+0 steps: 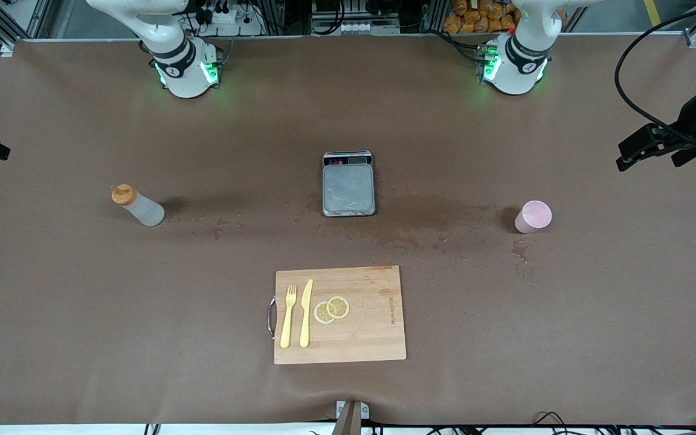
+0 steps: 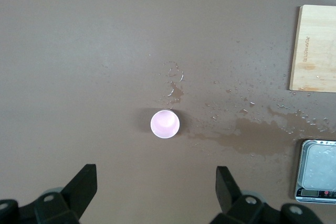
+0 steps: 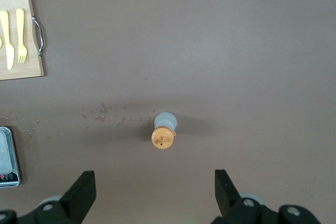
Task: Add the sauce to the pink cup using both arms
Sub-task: 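Reach the left gripper to the pink cup and grasp it, then carry the pink cup with the left gripper while the right gripper grasps the bottle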
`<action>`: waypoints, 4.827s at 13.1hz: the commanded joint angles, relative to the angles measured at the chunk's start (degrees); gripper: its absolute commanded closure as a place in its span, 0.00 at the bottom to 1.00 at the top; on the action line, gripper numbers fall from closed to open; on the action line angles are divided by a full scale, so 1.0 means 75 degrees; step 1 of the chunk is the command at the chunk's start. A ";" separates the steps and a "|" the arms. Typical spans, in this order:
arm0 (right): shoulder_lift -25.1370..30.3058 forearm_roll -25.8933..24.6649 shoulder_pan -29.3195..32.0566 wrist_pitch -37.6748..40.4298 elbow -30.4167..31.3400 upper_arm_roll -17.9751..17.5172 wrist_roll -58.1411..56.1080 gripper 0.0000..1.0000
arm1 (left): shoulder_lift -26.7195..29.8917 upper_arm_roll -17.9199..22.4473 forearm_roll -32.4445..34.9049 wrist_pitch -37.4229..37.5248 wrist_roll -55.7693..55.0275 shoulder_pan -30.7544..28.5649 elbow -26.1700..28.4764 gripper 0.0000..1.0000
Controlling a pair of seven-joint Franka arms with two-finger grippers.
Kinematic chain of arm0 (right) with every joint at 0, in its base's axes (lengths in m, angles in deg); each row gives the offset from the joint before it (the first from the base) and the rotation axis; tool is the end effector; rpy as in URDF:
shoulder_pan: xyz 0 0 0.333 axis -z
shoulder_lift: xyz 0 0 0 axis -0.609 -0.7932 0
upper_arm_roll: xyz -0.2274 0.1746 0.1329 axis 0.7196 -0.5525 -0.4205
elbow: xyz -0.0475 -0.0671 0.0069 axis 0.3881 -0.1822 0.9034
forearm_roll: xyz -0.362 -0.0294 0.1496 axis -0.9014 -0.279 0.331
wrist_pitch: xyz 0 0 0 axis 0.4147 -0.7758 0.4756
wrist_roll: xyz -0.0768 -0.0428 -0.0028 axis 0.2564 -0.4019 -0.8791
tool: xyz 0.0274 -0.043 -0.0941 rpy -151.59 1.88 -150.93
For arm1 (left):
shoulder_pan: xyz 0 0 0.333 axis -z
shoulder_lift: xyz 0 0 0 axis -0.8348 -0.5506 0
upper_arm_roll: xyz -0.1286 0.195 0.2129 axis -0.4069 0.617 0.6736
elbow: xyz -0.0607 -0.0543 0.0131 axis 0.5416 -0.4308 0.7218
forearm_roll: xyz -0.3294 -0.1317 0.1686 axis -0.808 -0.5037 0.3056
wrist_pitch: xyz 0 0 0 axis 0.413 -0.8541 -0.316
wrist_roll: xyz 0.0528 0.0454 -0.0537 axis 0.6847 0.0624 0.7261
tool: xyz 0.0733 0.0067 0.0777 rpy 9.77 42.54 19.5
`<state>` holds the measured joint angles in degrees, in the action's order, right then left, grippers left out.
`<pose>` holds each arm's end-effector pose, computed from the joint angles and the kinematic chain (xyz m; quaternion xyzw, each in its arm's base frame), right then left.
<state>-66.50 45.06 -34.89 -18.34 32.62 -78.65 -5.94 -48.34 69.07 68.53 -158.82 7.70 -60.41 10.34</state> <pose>0.5461 -0.0785 0.6571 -0.9996 0.0229 0.0023 0.0174 0.5571 -0.0455 0.6395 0.9991 0.0391 0.0171 0.0043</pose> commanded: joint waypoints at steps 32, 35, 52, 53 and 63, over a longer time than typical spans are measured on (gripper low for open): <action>-0.4022 0.3736 0.3294 0.0952 -0.0043 -0.0073 0.2889 0.00 | -0.1478 0.0000 -0.0051 -0.6796 0.0064 -0.0451 0.5982 0.00; -0.4736 0.3971 0.3365 0.0953 -0.0055 -0.0084 0.3325 0.00 | -0.1736 0.0000 -0.0051 -0.6984 0.0018 -0.0557 0.5994 0.21; -0.6543 0.5039 0.3306 0.1597 0.0074 -0.0119 0.4405 0.00 | -0.1268 -0.3148 -0.0039 -0.4441 -0.3481 -0.0405 0.4225 1.00; -0.6637 0.5039 0.3283 0.1597 0.0074 -0.0119 0.4370 0.00 | -0.1326 -0.3420 -0.0039 -0.4441 -0.4044 -0.0289 0.4074 1.00; -0.7188 0.5507 0.2991 0.1632 0.0086 -0.0131 0.3643 0.00 | -0.2942 -0.3516 0.0662 -0.5809 -0.9015 0.2359 0.3358 1.00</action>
<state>-120.03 84.99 -11.29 -7.06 33.98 -79.99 21.88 -66.77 42.35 70.33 -199.50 -55.22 -44.24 37.69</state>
